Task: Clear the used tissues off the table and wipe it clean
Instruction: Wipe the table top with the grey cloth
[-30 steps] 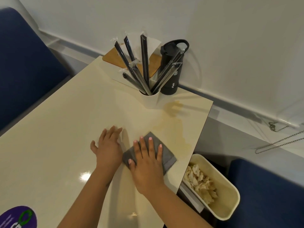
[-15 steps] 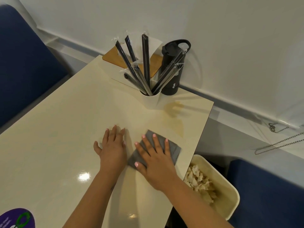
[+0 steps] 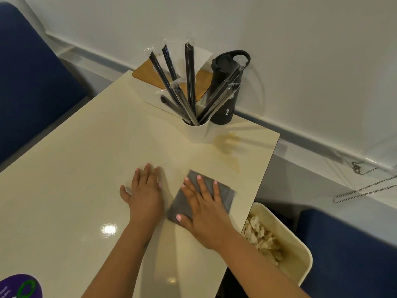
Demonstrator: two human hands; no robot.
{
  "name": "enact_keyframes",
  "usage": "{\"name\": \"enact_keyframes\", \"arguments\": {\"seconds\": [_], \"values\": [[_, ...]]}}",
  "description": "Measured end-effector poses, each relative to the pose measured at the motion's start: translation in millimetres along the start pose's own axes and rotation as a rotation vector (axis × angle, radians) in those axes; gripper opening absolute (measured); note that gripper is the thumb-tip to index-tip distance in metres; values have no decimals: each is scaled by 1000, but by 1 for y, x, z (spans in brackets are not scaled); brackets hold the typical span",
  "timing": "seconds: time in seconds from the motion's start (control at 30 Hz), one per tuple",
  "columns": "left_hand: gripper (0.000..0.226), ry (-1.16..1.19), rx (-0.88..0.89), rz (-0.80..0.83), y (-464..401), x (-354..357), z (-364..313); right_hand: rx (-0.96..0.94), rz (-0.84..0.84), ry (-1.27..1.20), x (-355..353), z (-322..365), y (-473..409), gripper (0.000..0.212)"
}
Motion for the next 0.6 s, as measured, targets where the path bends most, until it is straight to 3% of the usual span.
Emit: {"name": "enact_keyframes", "arguments": {"seconds": [0.23,0.47,0.6], "values": [[45,21,-4,4,-6,-2,-1,173,96,-57,-18,-69,-5,86],[45,29,-28,-4,-22,-9,-5,43,5,-56,-8,-47,6,70],[45,11,-23,-5,-27,-11,-7,164,71,-65,-18,-93,19,79]]}}
Point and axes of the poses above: each hand's wrist, its own y-axis away from the middle knuckle, its own x-axis out of the palm, z = x × y, the point moved 5 cm from there along -y, towards the middle knuckle, and after that the axes turned 12 degrees about -x, right-handed, at the moved point
